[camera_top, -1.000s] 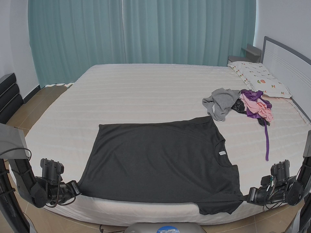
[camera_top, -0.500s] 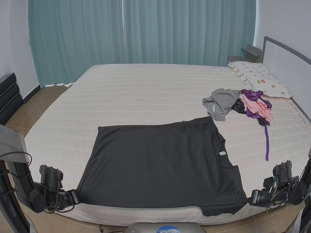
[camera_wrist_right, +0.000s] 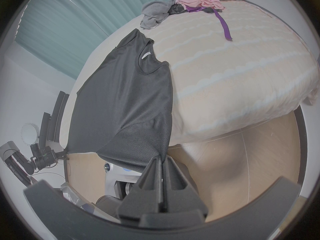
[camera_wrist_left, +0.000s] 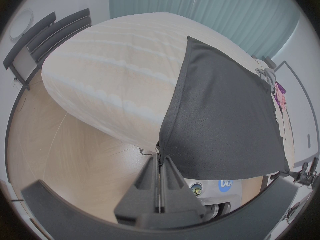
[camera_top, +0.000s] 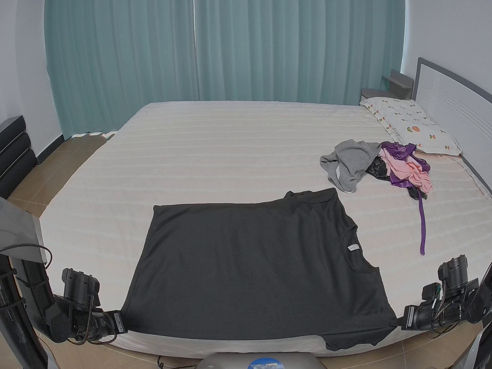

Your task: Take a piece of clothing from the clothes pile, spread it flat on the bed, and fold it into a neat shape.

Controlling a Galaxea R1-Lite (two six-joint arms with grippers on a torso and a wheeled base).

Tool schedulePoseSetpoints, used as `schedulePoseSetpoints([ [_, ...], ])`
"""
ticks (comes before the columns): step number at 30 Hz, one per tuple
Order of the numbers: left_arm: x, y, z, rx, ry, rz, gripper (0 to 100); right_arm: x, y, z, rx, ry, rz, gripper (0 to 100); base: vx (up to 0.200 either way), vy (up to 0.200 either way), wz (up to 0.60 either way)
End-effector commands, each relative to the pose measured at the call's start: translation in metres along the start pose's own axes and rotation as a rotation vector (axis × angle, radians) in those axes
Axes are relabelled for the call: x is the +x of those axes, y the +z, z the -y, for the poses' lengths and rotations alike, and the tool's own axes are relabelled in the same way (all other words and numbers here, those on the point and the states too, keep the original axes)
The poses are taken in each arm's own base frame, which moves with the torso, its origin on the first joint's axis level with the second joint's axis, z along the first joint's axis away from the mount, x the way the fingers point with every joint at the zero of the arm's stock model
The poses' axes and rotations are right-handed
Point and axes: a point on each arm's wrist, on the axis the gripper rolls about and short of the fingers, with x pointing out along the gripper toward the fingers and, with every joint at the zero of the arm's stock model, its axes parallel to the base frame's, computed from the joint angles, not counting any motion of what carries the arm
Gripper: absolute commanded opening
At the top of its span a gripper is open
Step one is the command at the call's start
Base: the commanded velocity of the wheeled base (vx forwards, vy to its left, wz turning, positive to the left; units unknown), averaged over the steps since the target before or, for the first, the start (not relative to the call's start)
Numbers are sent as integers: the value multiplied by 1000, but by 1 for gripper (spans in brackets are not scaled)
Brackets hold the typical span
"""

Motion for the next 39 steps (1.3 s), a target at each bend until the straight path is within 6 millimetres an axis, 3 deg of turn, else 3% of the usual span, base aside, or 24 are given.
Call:
schedulePoseSetpoints([
  [1,-1,-6,-2,21,12,-15,0,-3,-6,2,-1,-7,-22,0,0,0,0],
  [27,-16,-18,-6,121,79,-112,0,-17,-20,3,-84,-32,-107,0,0,0,0],
  [39,-33,-25,-5,197,74,-151,0,-25,-27,4,-123,-44,-133,0,0,0,0],
])
